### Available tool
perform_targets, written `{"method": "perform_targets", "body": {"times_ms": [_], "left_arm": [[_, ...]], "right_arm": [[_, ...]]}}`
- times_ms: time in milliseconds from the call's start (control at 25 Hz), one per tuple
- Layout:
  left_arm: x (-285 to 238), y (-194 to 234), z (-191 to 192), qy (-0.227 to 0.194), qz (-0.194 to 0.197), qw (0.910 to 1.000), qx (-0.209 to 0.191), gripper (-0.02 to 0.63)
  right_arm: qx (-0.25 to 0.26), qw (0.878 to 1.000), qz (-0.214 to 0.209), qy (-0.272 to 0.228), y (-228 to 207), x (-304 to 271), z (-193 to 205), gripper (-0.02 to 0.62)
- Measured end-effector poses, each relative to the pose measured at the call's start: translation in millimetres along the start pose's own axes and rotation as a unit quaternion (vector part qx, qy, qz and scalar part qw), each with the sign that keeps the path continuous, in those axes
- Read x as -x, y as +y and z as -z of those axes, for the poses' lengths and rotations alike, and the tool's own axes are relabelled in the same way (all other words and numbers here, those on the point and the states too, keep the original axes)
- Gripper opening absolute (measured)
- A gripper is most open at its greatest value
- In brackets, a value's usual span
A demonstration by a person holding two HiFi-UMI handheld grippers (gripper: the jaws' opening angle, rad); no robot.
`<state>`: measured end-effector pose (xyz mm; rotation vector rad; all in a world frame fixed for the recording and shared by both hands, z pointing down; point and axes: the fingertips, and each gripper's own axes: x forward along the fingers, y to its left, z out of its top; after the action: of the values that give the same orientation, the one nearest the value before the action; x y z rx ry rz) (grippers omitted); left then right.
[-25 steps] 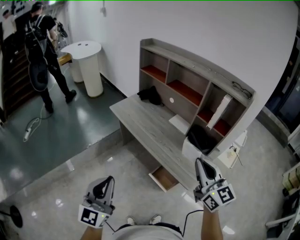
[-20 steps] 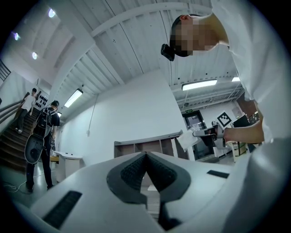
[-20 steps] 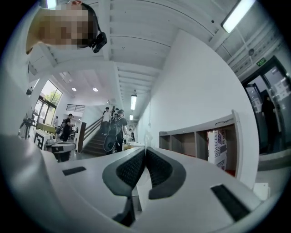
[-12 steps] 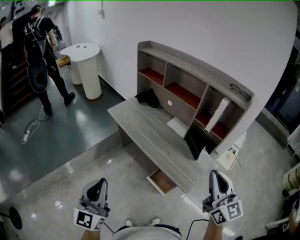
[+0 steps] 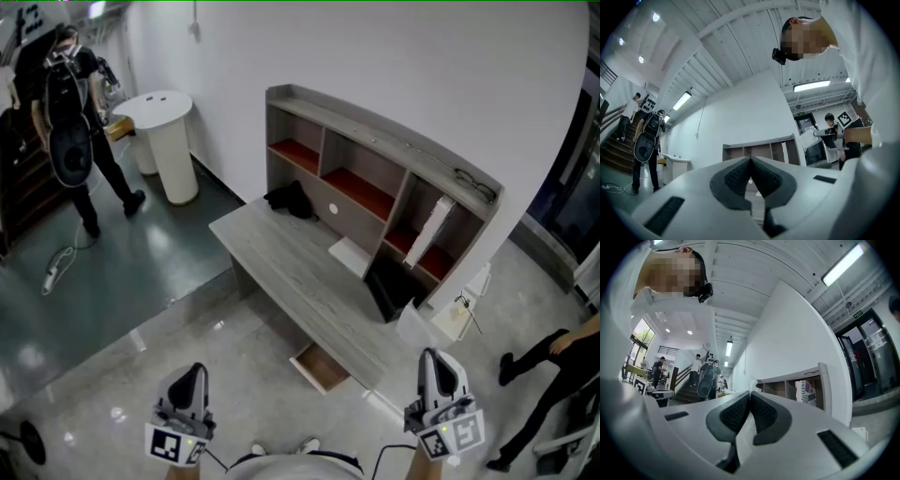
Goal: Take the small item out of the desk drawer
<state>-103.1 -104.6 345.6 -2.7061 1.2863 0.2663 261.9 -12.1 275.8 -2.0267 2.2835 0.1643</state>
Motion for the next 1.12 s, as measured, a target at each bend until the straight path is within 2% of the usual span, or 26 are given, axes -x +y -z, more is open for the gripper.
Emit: {"method": "perform_targets", "body": {"times_ms": [480, 1120], "left_arm": [[2, 10, -5, -0.001, -0.002, 0.9999, -0.010, 0.015], [12, 20, 2, 0.002, 0.013, 0.9999, 0.006, 0.015]], "right_arm": [[0.001, 1.000, -0.022, 0.001, 19, -14, 4, 0.025], [0.007, 1.000, -0.021, 0.016, 48, -13, 10, 0.025]]}}
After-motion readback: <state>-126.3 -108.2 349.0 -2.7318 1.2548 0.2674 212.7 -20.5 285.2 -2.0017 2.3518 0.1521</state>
